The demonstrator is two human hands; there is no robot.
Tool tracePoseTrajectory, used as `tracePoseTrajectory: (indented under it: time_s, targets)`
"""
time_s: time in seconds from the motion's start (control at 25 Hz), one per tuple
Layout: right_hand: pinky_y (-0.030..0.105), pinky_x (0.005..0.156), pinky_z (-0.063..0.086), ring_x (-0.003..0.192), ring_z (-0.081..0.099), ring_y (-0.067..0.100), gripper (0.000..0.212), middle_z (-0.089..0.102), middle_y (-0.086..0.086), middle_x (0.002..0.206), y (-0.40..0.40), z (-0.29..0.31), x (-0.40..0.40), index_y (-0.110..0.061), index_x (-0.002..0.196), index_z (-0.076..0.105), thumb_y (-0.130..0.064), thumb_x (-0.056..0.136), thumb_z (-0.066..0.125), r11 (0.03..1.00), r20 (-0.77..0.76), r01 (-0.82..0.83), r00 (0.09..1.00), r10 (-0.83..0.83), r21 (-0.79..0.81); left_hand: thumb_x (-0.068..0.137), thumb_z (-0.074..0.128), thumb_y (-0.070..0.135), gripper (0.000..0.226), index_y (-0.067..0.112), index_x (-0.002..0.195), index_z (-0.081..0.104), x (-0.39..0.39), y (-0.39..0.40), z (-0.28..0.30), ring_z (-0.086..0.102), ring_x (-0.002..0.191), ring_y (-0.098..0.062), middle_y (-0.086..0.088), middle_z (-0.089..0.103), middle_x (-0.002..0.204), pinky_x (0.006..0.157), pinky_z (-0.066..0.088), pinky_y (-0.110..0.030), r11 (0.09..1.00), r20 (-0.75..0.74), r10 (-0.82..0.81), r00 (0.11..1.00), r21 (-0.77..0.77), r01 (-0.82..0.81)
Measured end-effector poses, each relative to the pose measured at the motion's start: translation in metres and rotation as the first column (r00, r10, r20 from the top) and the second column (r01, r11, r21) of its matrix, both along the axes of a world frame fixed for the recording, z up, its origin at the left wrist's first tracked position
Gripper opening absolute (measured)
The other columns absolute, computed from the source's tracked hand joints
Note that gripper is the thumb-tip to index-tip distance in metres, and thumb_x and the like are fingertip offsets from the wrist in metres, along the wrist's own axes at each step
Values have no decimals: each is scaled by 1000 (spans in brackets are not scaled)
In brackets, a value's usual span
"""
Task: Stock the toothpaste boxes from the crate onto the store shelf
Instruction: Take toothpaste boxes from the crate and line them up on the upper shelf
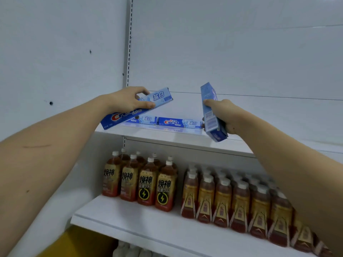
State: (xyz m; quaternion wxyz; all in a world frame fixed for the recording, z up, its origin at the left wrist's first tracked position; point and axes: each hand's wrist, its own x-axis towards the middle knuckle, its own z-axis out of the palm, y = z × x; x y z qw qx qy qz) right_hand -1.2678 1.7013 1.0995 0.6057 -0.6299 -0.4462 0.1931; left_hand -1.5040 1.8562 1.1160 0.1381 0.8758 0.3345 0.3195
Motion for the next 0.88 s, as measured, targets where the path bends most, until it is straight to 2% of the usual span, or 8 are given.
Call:
tracePoseTrajectory:
  time_s: [0.08,0.28,0.32,0.4,0.48,0.56,0.68,0.88]
  targets:
    - [30,59,50,62,58,20,25,57,5,78,25,6,2,-13,90,48,-37,96,50,998,-43,39,998,-41,-42,87,67,48,36,33,117,54,4,35,1,68,71,-21,-4,71,98,65,51,-31,999,-89,-19,996,41,23]
    - [28,59,47,58,55,19,29,56,4,74,93,14,5,-13,88,50,-41,95,44,997,-110,54,992,-60,-52,87,67,46,40,34,122,52,6,119,-5,70,81,-20,2,68,105,69,52,-29,997,-190,-63,980,41,73]
    - [30,62,50,60,58,20,27,59,5,76,106,15,6,-12,90,53,-39,95,50,998,-50,64,997,-66,-29,87,67,46,39,35,121,52,5,135,-4,70,80,-19,3,67,105,69,53,-29,996,-203,-71,977,31,79]
    - [38,70,56,69,64,23,31,67,6,87,130,19,13,-13,103,58,-39,89,66,993,223,110,970,-98,-41,87,68,44,37,36,118,52,3,163,0,71,79,-18,5,67,103,68,56,-30,996,-212,-81,974,19,88]
    - [36,69,56,73,65,22,35,69,5,94,148,23,13,-19,110,56,-35,84,74,974,530,185,844,-88,-132,87,68,43,35,36,117,51,4,189,0,70,81,-17,5,65,104,69,56,-30,995,-248,-77,966,38,89]
    - [33,70,55,77,65,21,38,68,4,102,166,23,10,-21,115,53,-29,84,74,929,756,299,653,-32,-219,88,69,42,35,36,118,52,10,212,-3,66,84,-16,2,64,107,75,54,-32,993,-306,-72,949,69,98]
    - [44,88,54,93,64,26,41,63,7,118,199,15,12,-20,121,54,-27,85,72,859,870,424,490,49,-287,88,69,38,35,35,120,56,19,240,-8,62,90,-16,0,65,110,87,49,-37,988,-372,-108,922,59,140]
    - [42,93,50,99,54,23,38,57,7,127,237,1,28,-22,130,53,-26,93,62,786,899,516,423,112,-341,91,66,35,44,37,134,54,35,265,-10,56,107,-20,5,60,118,103,41,-42,987,-469,-119,875,37,154]
